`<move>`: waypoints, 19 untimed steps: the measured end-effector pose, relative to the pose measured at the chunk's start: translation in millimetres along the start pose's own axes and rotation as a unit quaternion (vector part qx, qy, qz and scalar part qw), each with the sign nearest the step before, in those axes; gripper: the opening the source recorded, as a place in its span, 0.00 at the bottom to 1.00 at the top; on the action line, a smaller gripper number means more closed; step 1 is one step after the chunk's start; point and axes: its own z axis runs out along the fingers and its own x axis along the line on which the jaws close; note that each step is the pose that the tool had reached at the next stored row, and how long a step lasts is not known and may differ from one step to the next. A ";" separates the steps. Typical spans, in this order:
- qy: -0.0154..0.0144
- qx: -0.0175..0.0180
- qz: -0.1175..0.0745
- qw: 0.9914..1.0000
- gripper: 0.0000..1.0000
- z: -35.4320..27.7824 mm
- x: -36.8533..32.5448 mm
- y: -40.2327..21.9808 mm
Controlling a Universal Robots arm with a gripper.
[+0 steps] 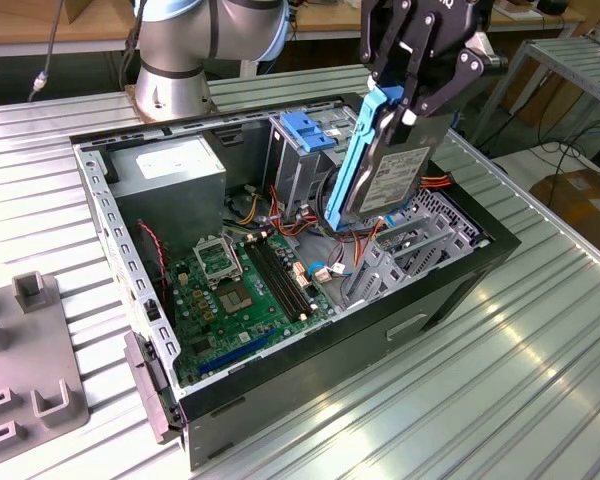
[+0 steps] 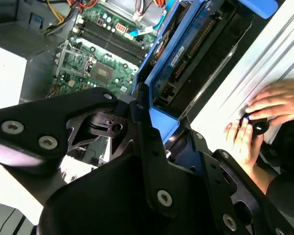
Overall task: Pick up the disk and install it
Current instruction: 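Insert the disk into the insertion slot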
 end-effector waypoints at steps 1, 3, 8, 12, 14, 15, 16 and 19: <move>0.000 0.003 0.000 1.000 0.37 4.6 0.5 -12.5; 0.000 0.009 0.000 1.000 0.37 6.4 0.3 -19.8; 0.000 0.009 0.000 1.000 0.37 9.6 2.4 -34.0; 0.000 0.009 0.000 1.000 0.37 11.7 3.5 -44.8; 0.000 0.009 0.000 1.000 0.37 12.7 4.2 -48.0; 0.000 0.009 0.000 1.000 0.37 13.3 4.4 -48.5; 0.000 0.009 0.000 1.000 0.37 13.9 4.6 -49.0; 0.000 0.009 0.000 1.000 0.37 17.1 8.1 -50.9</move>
